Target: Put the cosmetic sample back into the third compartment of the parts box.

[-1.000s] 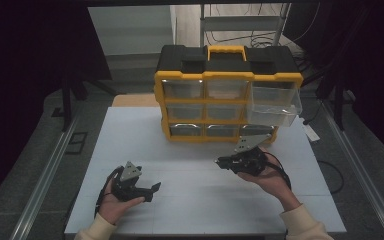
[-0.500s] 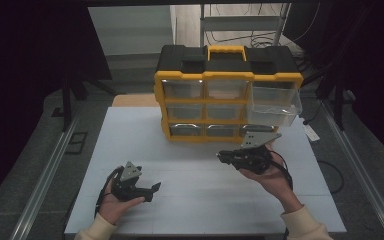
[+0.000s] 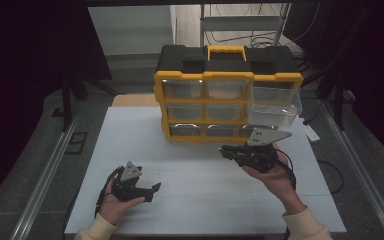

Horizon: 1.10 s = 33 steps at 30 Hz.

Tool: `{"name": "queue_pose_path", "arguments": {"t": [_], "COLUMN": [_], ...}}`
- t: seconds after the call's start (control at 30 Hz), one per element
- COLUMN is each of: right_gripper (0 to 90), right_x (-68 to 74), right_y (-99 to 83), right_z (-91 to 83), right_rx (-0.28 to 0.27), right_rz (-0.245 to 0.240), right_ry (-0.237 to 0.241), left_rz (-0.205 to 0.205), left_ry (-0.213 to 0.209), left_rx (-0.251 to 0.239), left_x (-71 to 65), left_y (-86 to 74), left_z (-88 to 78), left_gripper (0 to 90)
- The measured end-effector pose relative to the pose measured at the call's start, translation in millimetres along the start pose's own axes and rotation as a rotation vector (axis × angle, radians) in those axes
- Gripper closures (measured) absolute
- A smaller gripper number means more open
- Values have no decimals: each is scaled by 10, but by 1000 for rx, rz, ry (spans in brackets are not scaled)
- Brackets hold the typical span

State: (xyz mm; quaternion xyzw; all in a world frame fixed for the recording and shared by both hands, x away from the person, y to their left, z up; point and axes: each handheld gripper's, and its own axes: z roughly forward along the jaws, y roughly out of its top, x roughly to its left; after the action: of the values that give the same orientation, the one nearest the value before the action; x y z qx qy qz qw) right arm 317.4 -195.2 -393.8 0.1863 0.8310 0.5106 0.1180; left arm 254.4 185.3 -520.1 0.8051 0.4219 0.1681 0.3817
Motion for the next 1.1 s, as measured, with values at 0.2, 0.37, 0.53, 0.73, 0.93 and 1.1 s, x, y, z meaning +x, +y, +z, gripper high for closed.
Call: {"name": "queue_pose_path", "arguments": {"t": [0.2,0.37,0.53,0.73,0.93,1.1], "right_gripper": [810,810,810,810,810,810], "right_x": [13,30,56,66,77,68], "right_y": [41,86,142,183,238,285], "right_z": [-54,-100,-159,-206,-240,-287], "right_rx": [-28,-61,-75,-89,-124,-141], "right_rz": [4,8,3,5,10,26], "right_ry": [-14,-26,-44,-47,-60,-76], "left_rz": [0,-2,-1,3,2,3], "left_ry": [0,0,1,3,5,6], "left_rx": [0,-4,-4,-5,-6,-9], "left_x": [-2,-4,-6,-7,-4,1], "left_y": [1,4,4,6,9,15], "left_z": [1,-1,0,-1,-5,-10], "left_gripper": [90,90,90,90,90,91]}}
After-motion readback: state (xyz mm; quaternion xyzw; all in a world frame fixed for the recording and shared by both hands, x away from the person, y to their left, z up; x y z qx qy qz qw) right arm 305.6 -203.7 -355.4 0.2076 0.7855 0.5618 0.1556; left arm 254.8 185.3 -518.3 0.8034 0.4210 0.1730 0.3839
